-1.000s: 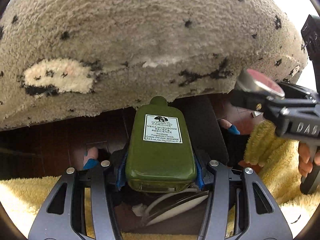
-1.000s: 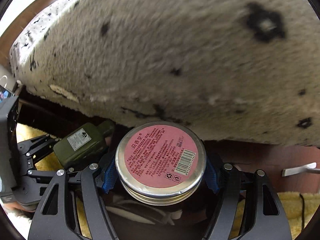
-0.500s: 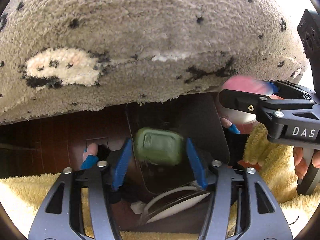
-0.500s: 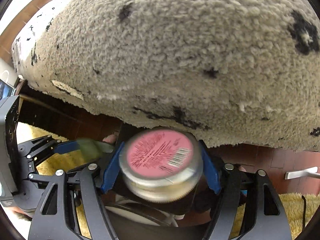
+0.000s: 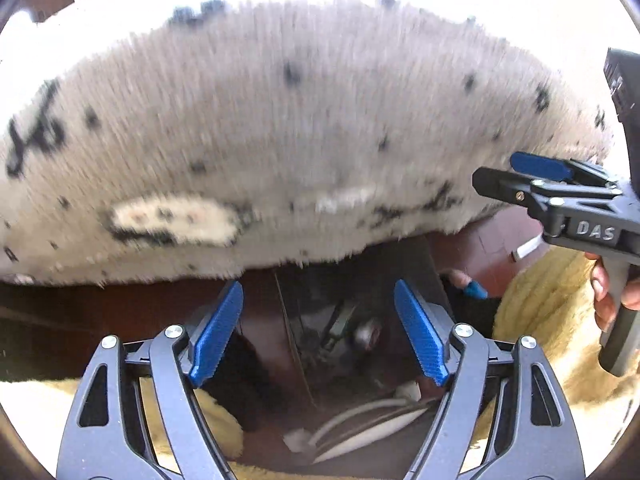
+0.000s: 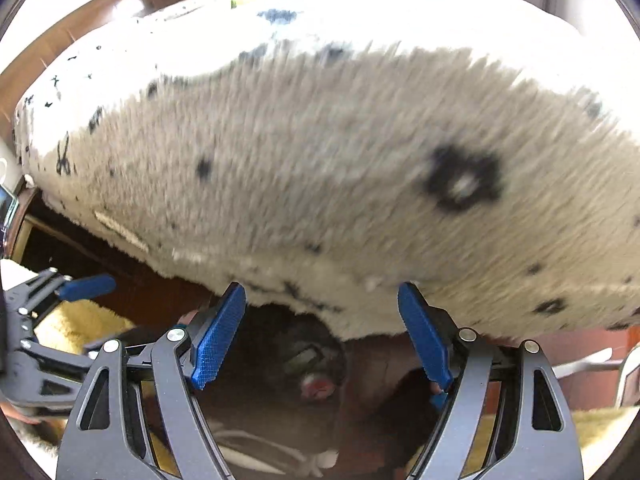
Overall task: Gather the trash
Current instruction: 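Open both tools to drop the bottle and tin into the bin, then raise both tools back over the bed toward the remaining clutter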
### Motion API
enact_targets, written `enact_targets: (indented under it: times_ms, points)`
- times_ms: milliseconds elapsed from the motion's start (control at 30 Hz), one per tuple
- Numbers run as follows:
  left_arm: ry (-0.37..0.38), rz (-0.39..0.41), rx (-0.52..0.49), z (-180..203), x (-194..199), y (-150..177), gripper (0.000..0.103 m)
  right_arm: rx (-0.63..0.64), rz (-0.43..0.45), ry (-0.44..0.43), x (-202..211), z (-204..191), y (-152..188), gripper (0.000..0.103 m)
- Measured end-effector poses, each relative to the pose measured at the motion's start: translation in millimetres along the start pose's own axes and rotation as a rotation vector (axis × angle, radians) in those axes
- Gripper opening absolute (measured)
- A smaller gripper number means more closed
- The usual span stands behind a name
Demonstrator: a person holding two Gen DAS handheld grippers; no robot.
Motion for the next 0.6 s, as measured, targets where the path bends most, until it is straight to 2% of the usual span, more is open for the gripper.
enact_targets:
  times_ms: [200, 300, 467, 600]
  points:
    - [-0.009, 0.140, -0.001, 0, 45, -41, 0.079, -0.026, 0.092, 0.014, 33, 19, -23, 0.079]
    - [-0.022, 0.195, -0.002, 1, 63, -58, 0.080, -0.018, 0.096, 0.000, 37, 21, -26, 0.079]
    - [-0.038, 0.254, 0.004, -6, 89, -85, 0.081, 0.048, 0.087, -0.008, 56, 17, -22, 0.079]
    - [-0.058, 0.292, 0.011, -14, 99, -97, 0.083, 0.054, 0.132, 0.015, 75, 19, -28, 0.079]
Point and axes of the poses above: each gripper's, at about its wrist camera, not at the fingertips, and x roughly against the way its jaws point, z to its right, y to its underside, the point moved 8 cm from there along -x, roughly the way its jaws point, and after that the axes turned 8 degrees about x, right-handed, at the moved point
